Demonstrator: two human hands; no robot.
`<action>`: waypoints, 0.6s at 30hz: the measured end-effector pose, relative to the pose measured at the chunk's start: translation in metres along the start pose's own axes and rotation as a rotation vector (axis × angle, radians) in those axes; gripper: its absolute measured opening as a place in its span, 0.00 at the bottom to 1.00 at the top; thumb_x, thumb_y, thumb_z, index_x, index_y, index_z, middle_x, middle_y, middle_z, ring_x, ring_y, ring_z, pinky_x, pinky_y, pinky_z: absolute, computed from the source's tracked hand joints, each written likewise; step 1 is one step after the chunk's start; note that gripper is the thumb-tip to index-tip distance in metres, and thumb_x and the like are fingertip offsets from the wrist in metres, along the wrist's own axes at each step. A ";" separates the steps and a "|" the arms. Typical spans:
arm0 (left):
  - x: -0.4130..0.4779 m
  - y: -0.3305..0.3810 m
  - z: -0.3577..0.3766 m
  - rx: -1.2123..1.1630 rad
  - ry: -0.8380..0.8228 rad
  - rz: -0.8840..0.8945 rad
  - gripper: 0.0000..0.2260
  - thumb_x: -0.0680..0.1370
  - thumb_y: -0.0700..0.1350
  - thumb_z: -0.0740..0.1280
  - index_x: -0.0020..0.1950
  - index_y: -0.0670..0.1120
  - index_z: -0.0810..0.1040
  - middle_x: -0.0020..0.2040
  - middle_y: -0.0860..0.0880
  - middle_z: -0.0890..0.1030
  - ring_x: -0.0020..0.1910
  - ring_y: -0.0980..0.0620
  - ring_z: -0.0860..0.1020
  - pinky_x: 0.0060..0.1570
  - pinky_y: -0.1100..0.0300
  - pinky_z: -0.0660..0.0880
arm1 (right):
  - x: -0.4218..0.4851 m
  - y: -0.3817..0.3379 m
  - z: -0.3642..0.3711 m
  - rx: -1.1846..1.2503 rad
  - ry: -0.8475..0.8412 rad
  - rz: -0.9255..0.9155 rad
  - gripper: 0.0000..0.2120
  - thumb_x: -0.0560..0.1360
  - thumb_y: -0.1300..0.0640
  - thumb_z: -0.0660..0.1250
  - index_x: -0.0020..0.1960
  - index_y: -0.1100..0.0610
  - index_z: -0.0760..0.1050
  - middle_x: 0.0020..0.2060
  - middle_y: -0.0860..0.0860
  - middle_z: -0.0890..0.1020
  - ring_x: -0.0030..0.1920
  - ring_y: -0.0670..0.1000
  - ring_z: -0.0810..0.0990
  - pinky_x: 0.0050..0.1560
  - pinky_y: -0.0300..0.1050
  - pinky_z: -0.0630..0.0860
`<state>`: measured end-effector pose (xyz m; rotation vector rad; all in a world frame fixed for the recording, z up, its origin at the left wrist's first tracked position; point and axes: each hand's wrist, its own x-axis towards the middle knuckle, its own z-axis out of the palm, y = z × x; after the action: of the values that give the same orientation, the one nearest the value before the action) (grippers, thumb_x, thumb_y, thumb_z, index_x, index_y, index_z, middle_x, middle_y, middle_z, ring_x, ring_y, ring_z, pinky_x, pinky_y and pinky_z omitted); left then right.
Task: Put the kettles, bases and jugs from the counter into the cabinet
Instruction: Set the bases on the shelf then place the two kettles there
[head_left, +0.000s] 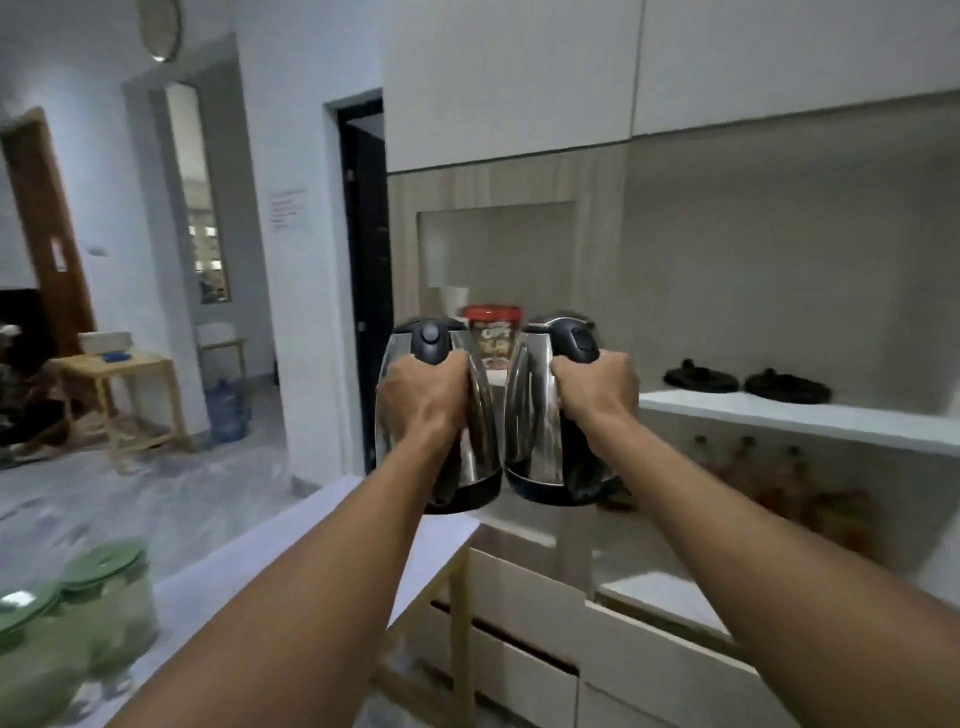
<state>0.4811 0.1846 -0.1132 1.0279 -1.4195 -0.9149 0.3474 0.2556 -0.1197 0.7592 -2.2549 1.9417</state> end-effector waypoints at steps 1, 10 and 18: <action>-0.007 0.013 0.019 -0.027 -0.039 0.018 0.11 0.68 0.52 0.67 0.29 0.48 0.75 0.35 0.46 0.82 0.39 0.44 0.81 0.44 0.53 0.80 | 0.013 0.001 -0.021 -0.012 0.058 0.007 0.09 0.66 0.52 0.68 0.39 0.57 0.82 0.38 0.58 0.86 0.42 0.61 0.84 0.44 0.53 0.81; -0.046 0.092 0.212 -0.121 -0.262 0.129 0.11 0.69 0.51 0.68 0.37 0.44 0.80 0.39 0.44 0.83 0.39 0.43 0.80 0.37 0.58 0.74 | 0.145 0.056 -0.172 -0.116 0.391 0.032 0.10 0.69 0.52 0.67 0.42 0.58 0.81 0.41 0.57 0.85 0.44 0.61 0.83 0.46 0.51 0.80; -0.028 0.115 0.390 -0.172 -0.304 0.060 0.10 0.69 0.51 0.68 0.39 0.44 0.80 0.39 0.44 0.81 0.37 0.43 0.76 0.36 0.58 0.70 | 0.295 0.107 -0.237 -0.124 0.482 0.029 0.16 0.63 0.49 0.66 0.42 0.59 0.82 0.39 0.59 0.85 0.42 0.63 0.85 0.46 0.55 0.83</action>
<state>0.0825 0.2431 -0.0514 0.7356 -1.5810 -1.1635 -0.0161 0.3941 -0.0628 0.2102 -2.0661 1.7373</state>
